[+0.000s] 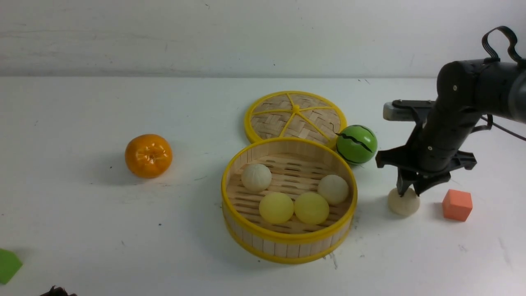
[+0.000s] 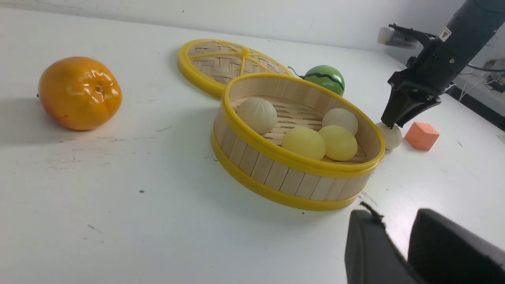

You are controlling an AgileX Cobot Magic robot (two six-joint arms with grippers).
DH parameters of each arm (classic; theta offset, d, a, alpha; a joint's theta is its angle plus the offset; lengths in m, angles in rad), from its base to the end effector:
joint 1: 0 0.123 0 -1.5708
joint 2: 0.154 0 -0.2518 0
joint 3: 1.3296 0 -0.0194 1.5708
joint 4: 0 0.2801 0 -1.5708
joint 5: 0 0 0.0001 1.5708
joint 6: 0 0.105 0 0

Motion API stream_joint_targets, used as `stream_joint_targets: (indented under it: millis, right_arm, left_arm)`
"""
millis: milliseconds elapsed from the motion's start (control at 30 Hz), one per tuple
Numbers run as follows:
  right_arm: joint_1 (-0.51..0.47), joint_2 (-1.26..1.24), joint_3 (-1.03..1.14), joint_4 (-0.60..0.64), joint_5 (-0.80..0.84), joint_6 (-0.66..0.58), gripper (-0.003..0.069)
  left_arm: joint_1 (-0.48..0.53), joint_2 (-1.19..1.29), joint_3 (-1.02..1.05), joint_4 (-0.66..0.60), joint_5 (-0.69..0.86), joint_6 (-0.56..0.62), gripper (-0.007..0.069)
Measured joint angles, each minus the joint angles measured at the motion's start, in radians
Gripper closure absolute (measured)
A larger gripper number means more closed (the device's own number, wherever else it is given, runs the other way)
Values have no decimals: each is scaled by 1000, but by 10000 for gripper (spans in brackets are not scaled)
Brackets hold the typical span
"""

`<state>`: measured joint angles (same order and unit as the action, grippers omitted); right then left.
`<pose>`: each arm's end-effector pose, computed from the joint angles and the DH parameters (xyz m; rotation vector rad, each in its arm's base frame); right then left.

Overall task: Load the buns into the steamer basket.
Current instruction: Use the right arm to grab a steamed stuffed bun

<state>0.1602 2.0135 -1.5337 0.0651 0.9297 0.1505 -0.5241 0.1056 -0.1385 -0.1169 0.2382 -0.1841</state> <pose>0.4271 0.0746 0.1404 0.0330 2.9016 0.1378 0.1168 -0.0709 0.2282 0.2162 1.7146 -0.6360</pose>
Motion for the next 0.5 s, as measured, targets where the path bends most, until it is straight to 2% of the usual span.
stream_joint_targets:
  millis: [333, 500]
  right_arm:
    - [-2, 4, 0, 3, -4, 0, 407]
    - [-2, 14, 0, 8, -2, -30, 443]
  left_arm:
    - [0, 0, 0, 0, 0, 0, 444]
    - [0, 0, 0, 0, 0, 0, 442]
